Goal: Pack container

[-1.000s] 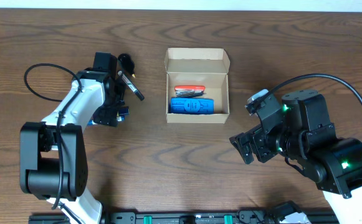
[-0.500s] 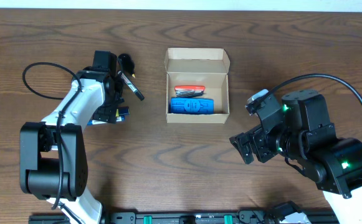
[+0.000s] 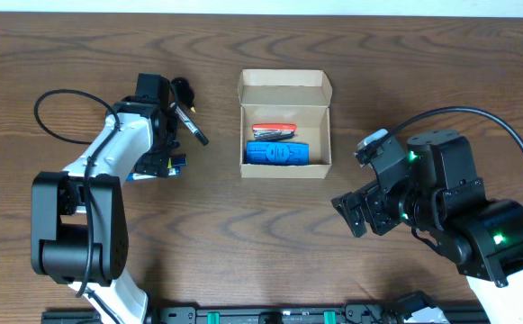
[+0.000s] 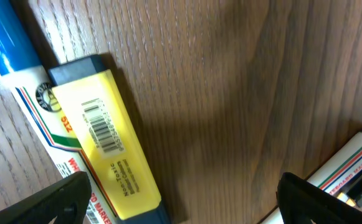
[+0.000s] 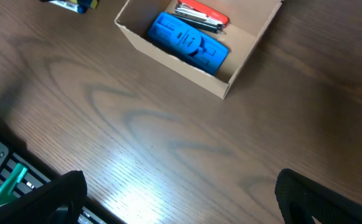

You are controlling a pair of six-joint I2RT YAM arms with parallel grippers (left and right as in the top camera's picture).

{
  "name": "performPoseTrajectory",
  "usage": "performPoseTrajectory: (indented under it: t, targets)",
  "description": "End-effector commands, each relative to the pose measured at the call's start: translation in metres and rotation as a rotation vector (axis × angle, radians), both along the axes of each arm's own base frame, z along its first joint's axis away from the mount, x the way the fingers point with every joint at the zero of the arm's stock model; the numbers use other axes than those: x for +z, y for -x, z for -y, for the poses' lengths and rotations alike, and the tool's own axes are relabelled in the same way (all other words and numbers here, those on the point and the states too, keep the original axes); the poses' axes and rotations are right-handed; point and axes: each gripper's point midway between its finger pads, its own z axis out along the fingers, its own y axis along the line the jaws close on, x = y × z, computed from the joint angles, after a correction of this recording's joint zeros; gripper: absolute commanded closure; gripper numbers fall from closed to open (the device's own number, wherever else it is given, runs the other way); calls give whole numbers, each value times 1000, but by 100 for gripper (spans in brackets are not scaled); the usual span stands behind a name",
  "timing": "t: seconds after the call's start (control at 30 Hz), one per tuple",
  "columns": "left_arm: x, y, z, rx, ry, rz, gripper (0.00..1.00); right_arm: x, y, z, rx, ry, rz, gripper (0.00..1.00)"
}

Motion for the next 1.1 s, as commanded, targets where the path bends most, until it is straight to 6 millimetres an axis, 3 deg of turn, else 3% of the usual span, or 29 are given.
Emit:
performPoseTrajectory:
  t: [0.0,0.4,1.07]
  targets:
    - [0,-5,-7,17,-34,4,4,1,-1,1,-16,-4,-1,1]
    - [-11,6,-5,9,-20,-58,4,1,-2,1,-16,-4,-1,1]
    - [-13,26,-4,2,-14,-141,4,1,-2,1,-16,-4,-1,1]
